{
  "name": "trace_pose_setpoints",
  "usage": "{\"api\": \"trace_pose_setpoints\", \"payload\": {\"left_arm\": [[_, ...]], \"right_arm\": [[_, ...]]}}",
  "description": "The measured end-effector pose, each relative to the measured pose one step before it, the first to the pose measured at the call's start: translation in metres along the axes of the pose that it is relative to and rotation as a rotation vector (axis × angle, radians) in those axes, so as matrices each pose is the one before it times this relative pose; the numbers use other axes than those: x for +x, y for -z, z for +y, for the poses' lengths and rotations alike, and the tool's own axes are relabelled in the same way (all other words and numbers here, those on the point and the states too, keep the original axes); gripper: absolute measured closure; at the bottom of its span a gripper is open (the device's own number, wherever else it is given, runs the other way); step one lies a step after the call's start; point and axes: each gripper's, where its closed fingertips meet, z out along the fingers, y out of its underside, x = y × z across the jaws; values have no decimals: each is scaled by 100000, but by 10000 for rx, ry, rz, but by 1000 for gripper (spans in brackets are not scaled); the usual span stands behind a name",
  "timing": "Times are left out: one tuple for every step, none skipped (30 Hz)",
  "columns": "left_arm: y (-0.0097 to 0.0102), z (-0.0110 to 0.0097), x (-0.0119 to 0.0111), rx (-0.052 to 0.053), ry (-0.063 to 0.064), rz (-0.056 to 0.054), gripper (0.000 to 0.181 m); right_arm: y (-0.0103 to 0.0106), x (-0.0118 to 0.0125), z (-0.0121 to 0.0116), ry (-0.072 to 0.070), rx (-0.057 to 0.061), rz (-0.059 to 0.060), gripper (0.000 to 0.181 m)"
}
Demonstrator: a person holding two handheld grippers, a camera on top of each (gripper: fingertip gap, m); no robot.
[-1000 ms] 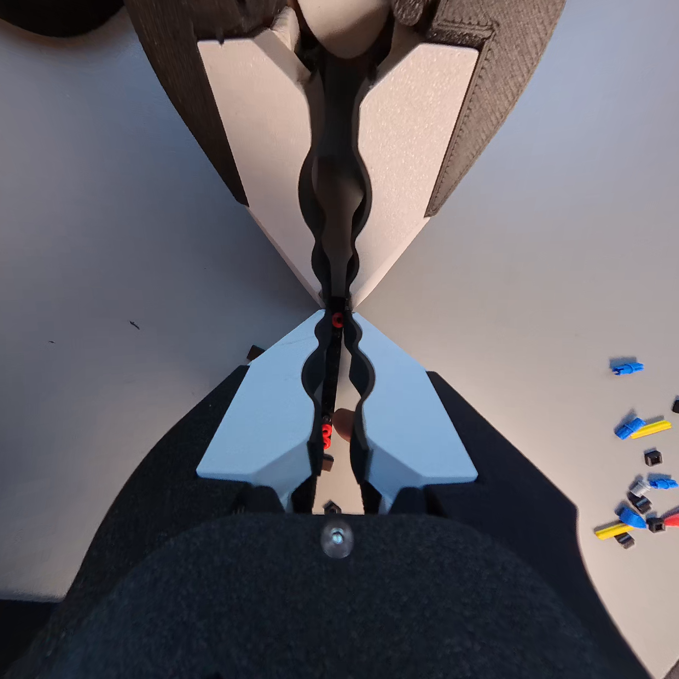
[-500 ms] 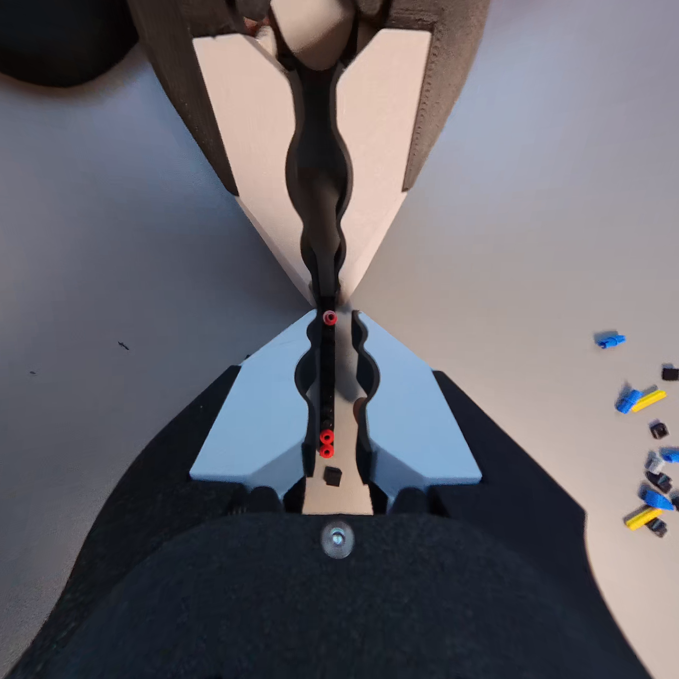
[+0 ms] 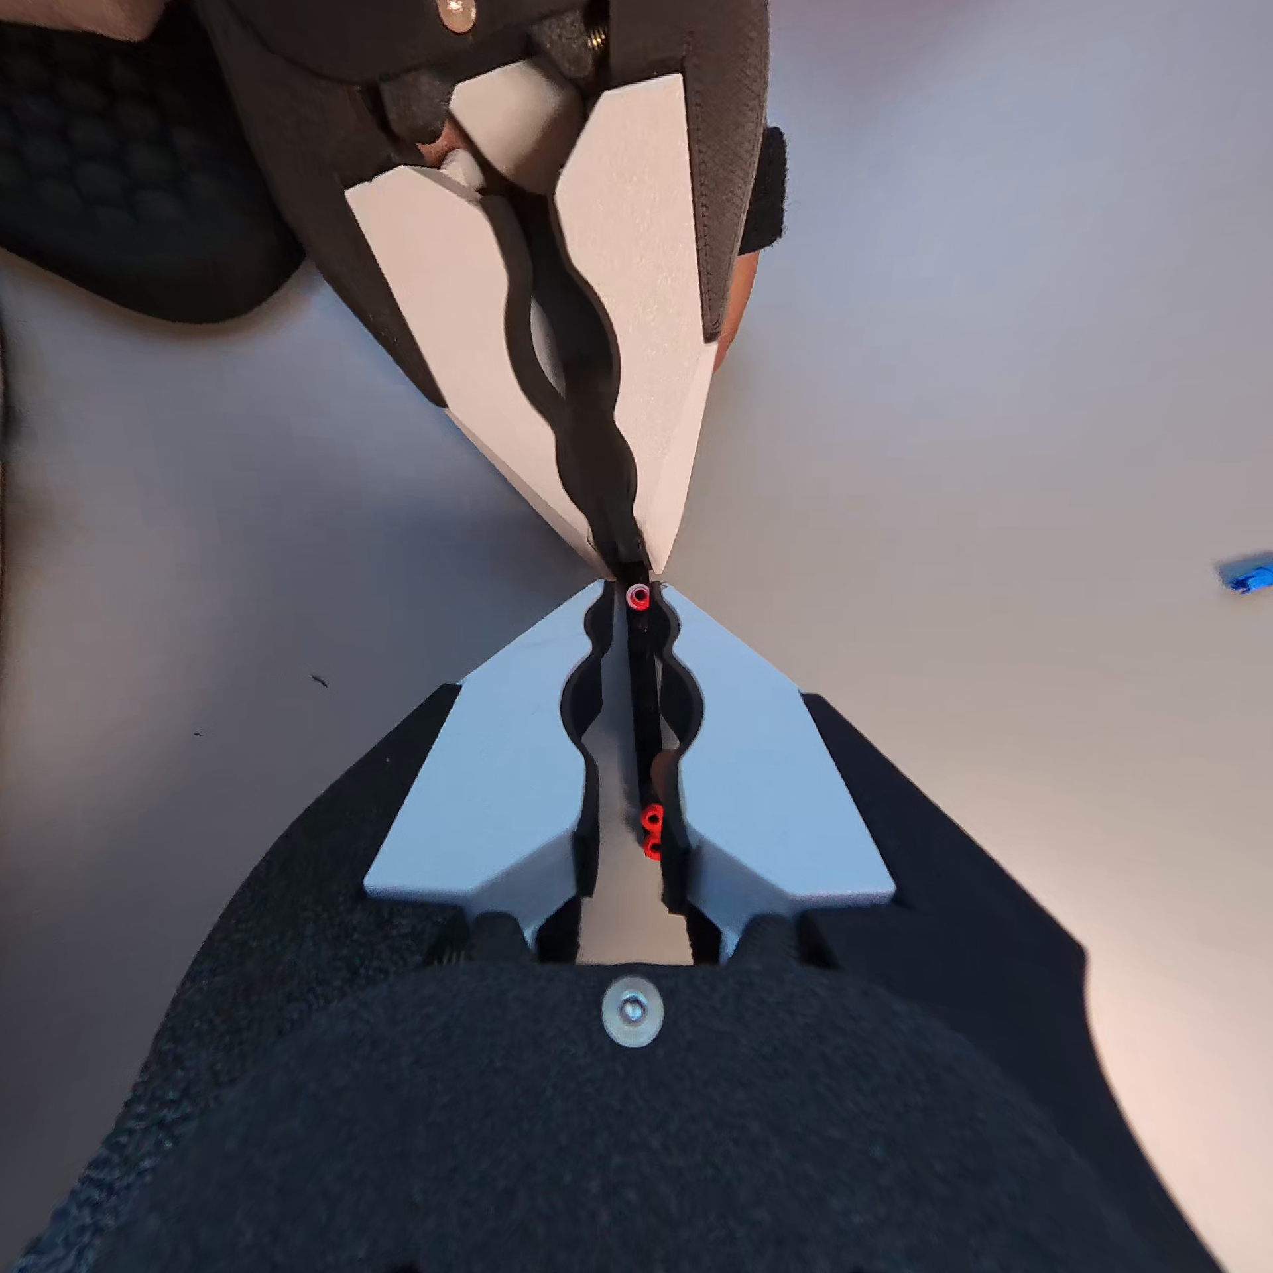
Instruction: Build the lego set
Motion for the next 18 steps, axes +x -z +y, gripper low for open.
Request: {"api": "trace_pose_setpoints", "payload": {"left_arm": [[2,-1,-2,0,-6,-8,175],[-4,-5,2,0,-2,-2,175],[5,6,3,0,4,5,175],[-6,-4,4,0,5,5,175],[0,1,3,0,1,2,175],[0,1,-1,0,-2,0,175],[1,3,4,-2,0,3,175],[-4,-1,1,-3,3,4,175],[0,4,8,-3,19,7,175],[3,-2,1,-3,36,13,175],[-12,0,4,-5,43,11,175],[-17,-15,-2,-10,49,-2,176],[-19,-10,-7,-6,26,-10,176],[-18,-7,-6,-8,38,-15,176],[-8,-13,4,-6,47,-7,176],[-4,-4,-6,0,6,-12,176],[-7,4,-2,-1,-20,-18,176],[0,-3,4,2,-9,-2,176]], "right_arm": [[-72,120,-13,-65,-93,-39,176],[-36,69,4,-28,-76,-44,178],[-42,-14,53,-2,-116,-67,179],[-6,12,-13,13,-60,-19,180],[-1,1,15,14,-68,-29,180],[-3,-7,9,20,-50,-22,180],[-14,-4,7,14,-40,-14,181],[-12,-19,19,28,-42,-7,181],[-7,-25,20,81,-38,8,181],[2,-49,14,134,-41,31,181],[3,-10,27,196,-58,78,181],[11,-7,28,243,-68,131,181],[-1,-20,37,287,-82,159,181],[-4,-22,24,347,-76,192,181],[-81,-79,72,378,-93,210,181],[1,-33,53,395,-55,239,181],[-4,-12,-23,215,-4,172,181],[-6,12,-10,58,16,93,181]]}}
